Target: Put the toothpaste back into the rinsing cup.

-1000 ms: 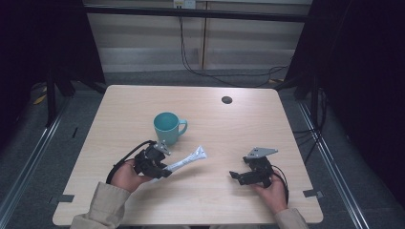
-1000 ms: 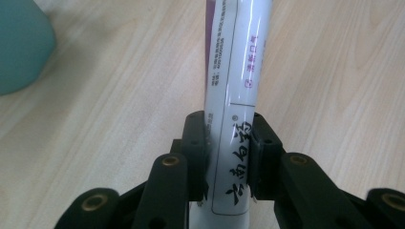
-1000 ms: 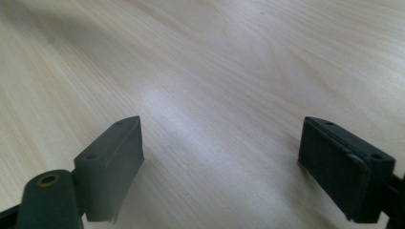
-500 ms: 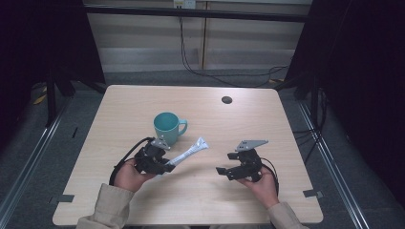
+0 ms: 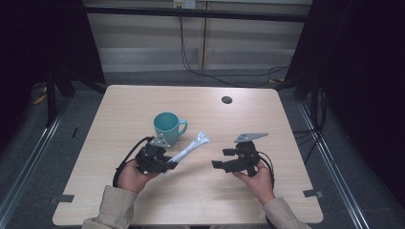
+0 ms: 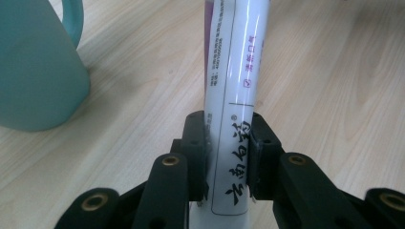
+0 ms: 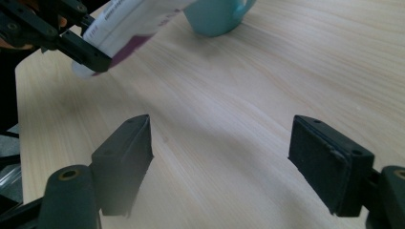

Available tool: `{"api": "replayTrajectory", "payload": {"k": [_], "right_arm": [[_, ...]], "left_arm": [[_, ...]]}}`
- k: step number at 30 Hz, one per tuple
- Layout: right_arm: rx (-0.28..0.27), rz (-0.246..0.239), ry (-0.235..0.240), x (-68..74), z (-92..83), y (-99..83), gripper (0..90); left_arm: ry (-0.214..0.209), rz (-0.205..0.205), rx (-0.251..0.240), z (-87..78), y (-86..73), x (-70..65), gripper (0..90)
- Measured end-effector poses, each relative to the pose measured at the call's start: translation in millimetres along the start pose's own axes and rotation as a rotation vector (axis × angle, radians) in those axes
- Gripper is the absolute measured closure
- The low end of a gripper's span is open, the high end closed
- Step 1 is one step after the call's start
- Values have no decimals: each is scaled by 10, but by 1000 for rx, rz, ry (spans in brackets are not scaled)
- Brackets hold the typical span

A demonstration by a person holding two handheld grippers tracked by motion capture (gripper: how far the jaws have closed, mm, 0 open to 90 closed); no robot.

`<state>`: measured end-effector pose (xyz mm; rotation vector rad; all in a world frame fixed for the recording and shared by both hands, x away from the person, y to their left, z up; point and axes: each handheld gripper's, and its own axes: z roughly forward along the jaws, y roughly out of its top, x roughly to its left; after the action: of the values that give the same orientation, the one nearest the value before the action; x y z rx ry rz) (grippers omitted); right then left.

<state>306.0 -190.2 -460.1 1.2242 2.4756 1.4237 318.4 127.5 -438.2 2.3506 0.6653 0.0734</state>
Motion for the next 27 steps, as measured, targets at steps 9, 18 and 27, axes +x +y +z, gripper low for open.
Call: {"api": "replayTrajectory", "payload": {"k": [9, 18, 27], "right_arm": [[-14, 12, 44, 77, 49, 162, 221], [-26, 18, 72, 101, 83, 260, 213], [-34, 21, 69, 108, 131, 414, 219]], "left_arm": [[-4, 11, -18, 55, 74, -73, 736], [-11, 15, -31, 95, 100, -117, 736], [-28, 34, -43, 120, 107, -171, 736]]}}
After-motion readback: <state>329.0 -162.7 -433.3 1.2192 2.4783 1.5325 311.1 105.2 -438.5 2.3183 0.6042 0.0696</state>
